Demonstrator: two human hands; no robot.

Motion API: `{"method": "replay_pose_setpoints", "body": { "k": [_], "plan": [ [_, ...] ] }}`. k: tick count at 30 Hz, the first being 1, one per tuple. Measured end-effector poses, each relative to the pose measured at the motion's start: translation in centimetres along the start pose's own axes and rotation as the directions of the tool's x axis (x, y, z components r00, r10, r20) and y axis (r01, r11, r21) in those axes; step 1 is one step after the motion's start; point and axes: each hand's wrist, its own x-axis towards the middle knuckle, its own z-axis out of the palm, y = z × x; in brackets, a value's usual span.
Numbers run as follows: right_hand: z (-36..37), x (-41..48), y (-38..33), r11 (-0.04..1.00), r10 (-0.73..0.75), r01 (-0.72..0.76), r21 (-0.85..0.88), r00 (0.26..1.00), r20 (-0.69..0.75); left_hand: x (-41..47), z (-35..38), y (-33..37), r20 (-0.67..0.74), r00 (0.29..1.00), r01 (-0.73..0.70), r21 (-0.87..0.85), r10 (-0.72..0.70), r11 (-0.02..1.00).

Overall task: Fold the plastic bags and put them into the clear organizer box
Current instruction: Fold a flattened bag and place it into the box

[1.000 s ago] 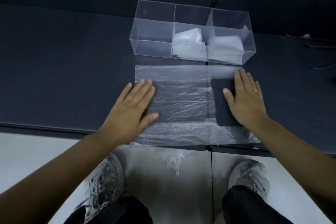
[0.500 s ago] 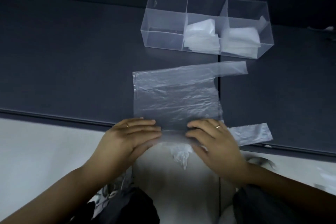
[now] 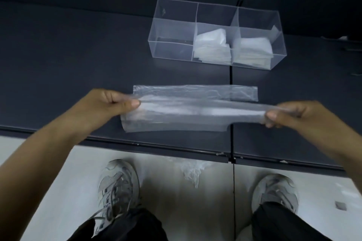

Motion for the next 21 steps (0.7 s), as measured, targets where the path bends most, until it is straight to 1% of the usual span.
{"method": "replay_pose_setpoints", "body": {
  "k": [2,3,5,8,10,12,14,15,16,17,18,19,20,21],
  "plan": [
    [0.7,2.3,1.1,0.999,0.044,-0.041,0.021,0.991,-0.126,1.9,1.0,-0.4,-0.115,0.993,0.005,0.0,-0.005,1.0],
    [1.1,3.5,1.8,0.997,0.075,-0.072,0.021,0.979,-0.191,2.7,1.5,-0.7,-0.162,0.987,-0.004,0.027,0.009,1.0],
    [1.8,5.6,2.8,0.994,0.099,-0.108,-0.016,0.955,-0.281,3.9,2.1,-1.4,-0.241,0.97,-0.008,0.142,0.043,0.99],
    [2.4,7.4,3.5,0.992,0.077,-0.108,-0.07,0.933,-0.352,5.0,2.4,-2.4,-0.345,0.933,0.025,0.349,0.104,0.937],
    [2.7,7.9,3.7,0.991,0.066,-0.107,-0.081,0.914,-0.4,5.3,2.5,-2.7,-0.391,0.905,0.029,0.449,0.167,0.893],
    [2.9,8.3,3.8,0.987,0.062,-0.119,-0.107,0.903,-0.425,5.3,2.8,-2.7,-0.416,0.887,0.033,0.49,0.201,0.871],
    [3.0,8.4,3.7,0.983,0.056,-0.125,-0.132,0.9,-0.433,5.1,3.1,-2.5,-0.441,0.872,0.027,0.479,0.214,0.877],
    [3.0,8.5,3.5,0.98,0.053,-0.13,-0.149,0.899,-0.435,4.9,3.3,-2.3,-0.469,0.849,0.017,0.485,0.244,0.874],
    [3.0,8.5,3.5,0.976,0.051,-0.138,-0.169,0.899,-0.435,4.5,3.5,-2.0,-0.501,0.808,-0.003,0.525,0.312,0.851],
    [3.1,8.5,3.4,0.971,0.049,-0.145,-0.19,0.898,-0.438,4.0,3.8,-1.6,-0.501,0.76,-0.045,0.596,0.415,0.802],
    [3.1,8.5,3.3,0.966,0.051,-0.156,-0.206,0.897,-0.44,3.4,4.4,-1.2,-0.451,0.712,-0.117,0.679,0.538,0.725],
    [3.1,8.5,3.3,0.963,0.059,-0.168,-0.213,0.895,-0.442,2.7,5.3,-0.7,-0.355,0.682,-0.203,0.748,0.64,0.632],
    [3.2,8.5,3.2,0.959,0.065,-0.18,-0.219,0.892,-0.446,2.1,6.4,-0.3,-0.233,0.673,-0.285,0.795,0.702,0.536],
    [3.2,8.5,3.1,0.955,0.067,-0.188,-0.23,0.892,-0.447,1.6,7.6,-0.2,-0.108,0.68,-0.355,0.817,0.725,0.454]
  ]
}}
